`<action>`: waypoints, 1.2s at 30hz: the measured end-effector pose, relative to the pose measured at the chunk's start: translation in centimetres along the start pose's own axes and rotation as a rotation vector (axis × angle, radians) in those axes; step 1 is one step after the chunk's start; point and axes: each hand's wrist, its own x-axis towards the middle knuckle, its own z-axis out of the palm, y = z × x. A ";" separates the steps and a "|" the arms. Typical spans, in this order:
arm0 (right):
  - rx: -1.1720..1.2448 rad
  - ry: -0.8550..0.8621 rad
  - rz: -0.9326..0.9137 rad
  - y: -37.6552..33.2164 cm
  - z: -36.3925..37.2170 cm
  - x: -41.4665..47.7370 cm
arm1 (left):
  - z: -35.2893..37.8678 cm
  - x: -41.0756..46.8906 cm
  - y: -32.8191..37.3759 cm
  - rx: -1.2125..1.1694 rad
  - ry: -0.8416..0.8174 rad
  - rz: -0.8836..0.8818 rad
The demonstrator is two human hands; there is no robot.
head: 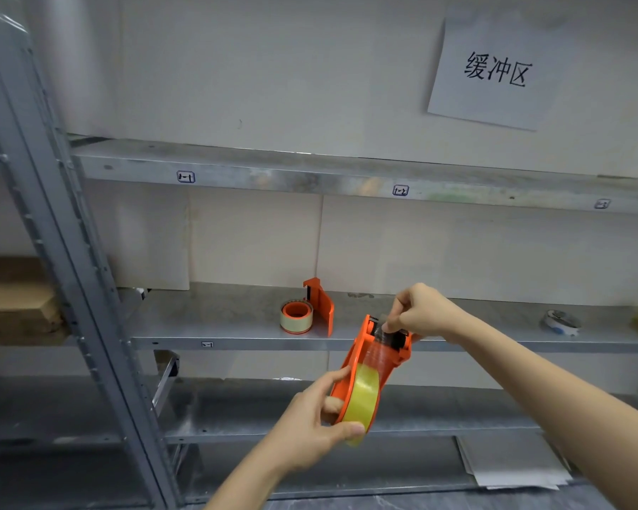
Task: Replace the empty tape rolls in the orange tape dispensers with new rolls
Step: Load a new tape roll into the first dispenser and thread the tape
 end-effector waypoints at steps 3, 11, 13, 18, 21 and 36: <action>-0.004 -0.003 0.001 -0.2 -0.2 0.2 | 0.1 0.2 -0.1 -0.018 -0.009 -0.015; 0.047 0.031 -0.044 0.0 0.1 0.1 | 0.2 0.3 -0.7 -0.032 0.020 -0.017; 0.050 0.028 -0.041 0.2 0.2 0.1 | 0.4 0.2 -0.5 -0.036 0.022 -0.006; 0.053 0.015 -0.036 0.2 -0.1 -0.1 | 0.7 0.1 0.2 -0.041 -0.015 0.036; 0.048 -0.003 -0.041 0.2 0.1 -0.2 | 0.8 0.1 0.2 -0.010 -0.039 0.051; 0.023 -0.039 -0.091 -1.0 0.6 -0.2 | 0.3 -0.4 -0.3 0.046 -0.035 0.036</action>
